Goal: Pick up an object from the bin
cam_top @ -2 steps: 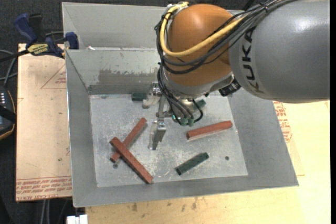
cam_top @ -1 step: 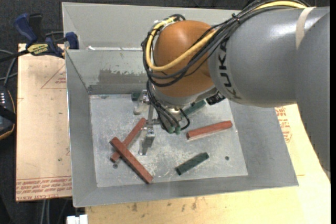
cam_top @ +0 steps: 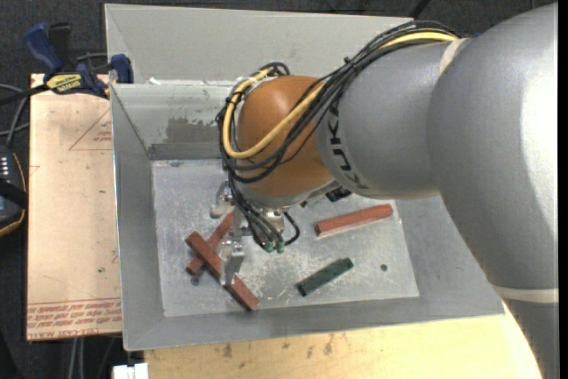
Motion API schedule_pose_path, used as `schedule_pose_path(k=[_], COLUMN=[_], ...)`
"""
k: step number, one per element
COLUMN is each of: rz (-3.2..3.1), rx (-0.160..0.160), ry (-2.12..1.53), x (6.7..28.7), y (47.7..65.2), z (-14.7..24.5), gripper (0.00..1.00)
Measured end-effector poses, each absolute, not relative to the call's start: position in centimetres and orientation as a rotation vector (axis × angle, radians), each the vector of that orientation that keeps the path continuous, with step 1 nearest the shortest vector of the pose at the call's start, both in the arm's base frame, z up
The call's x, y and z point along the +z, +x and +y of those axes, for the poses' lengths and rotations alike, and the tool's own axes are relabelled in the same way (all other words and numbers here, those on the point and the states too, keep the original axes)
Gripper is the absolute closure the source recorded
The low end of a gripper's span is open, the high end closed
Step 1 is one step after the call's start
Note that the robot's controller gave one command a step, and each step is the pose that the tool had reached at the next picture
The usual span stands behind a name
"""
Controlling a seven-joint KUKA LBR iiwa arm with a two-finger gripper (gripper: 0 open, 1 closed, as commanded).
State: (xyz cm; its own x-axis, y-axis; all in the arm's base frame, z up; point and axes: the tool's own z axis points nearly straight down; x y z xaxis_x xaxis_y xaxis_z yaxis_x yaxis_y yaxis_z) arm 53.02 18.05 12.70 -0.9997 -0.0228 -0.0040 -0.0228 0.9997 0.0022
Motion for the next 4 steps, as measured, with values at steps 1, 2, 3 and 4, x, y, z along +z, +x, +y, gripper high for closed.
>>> schedule_pose_path(k=[1,2,3,4], rz=[3.122,3.122,3.144,3.140], rx=[0.016,0.016,-0.002,-0.001], ry=[0.151,0.151,0.126,0.151], x=[7.6,7.6,11.7,18.5], y=[51.5,51.5,51.8,51.6], z=[24.1,24.1,23.6,23.9], gripper=[1.00,1.00,1.00,1.00])
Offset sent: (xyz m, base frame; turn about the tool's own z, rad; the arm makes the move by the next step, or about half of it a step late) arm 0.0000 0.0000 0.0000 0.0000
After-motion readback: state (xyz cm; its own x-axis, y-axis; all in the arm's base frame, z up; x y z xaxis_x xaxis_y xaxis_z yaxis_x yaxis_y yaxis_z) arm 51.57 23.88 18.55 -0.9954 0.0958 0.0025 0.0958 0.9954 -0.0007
